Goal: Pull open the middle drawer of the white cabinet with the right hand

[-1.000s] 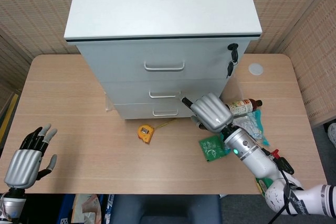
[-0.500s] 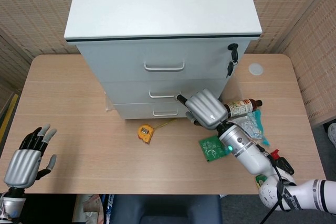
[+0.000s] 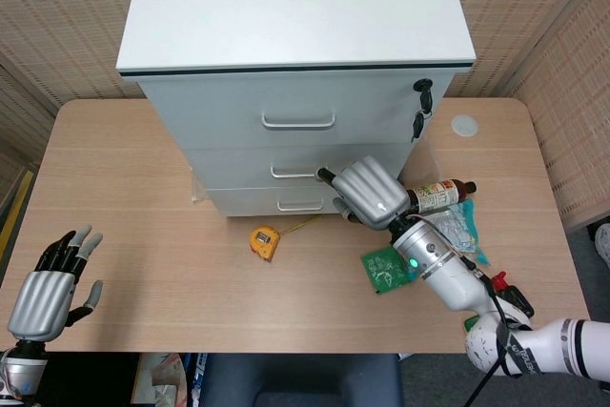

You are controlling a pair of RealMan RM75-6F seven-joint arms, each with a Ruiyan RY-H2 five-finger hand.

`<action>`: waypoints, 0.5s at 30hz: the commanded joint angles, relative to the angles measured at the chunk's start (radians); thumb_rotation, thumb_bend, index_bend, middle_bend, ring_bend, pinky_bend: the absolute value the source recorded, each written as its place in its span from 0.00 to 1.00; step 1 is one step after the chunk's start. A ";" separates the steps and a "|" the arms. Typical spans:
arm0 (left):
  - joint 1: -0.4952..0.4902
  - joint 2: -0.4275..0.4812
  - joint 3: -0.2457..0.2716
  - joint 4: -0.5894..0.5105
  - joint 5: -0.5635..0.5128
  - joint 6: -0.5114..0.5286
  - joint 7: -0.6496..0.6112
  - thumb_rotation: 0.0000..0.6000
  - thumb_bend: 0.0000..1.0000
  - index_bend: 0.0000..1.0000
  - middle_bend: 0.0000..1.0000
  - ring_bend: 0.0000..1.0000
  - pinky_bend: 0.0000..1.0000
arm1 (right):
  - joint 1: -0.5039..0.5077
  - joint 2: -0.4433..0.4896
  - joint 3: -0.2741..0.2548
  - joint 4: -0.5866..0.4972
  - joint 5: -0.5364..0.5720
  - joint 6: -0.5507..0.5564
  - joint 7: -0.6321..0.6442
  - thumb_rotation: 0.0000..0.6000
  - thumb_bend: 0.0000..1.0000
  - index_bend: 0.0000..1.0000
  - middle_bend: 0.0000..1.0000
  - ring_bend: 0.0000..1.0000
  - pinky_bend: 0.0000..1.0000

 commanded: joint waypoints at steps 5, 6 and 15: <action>0.000 -0.001 0.000 0.002 -0.002 -0.001 0.000 1.00 0.44 0.10 0.00 0.06 0.13 | 0.002 0.009 -0.010 -0.008 -0.006 0.010 0.012 1.00 0.39 0.17 0.94 0.98 0.83; -0.001 -0.001 0.000 0.002 -0.001 -0.001 0.000 1.00 0.44 0.10 0.00 0.06 0.13 | 0.003 0.010 -0.011 -0.006 -0.005 0.012 0.013 1.00 0.39 0.17 0.94 0.98 0.83; -0.005 -0.005 0.001 0.004 -0.001 -0.008 0.000 1.00 0.44 0.10 0.00 0.06 0.13 | 0.021 -0.003 -0.031 0.018 0.018 -0.001 0.010 1.00 0.39 0.17 0.94 0.98 0.83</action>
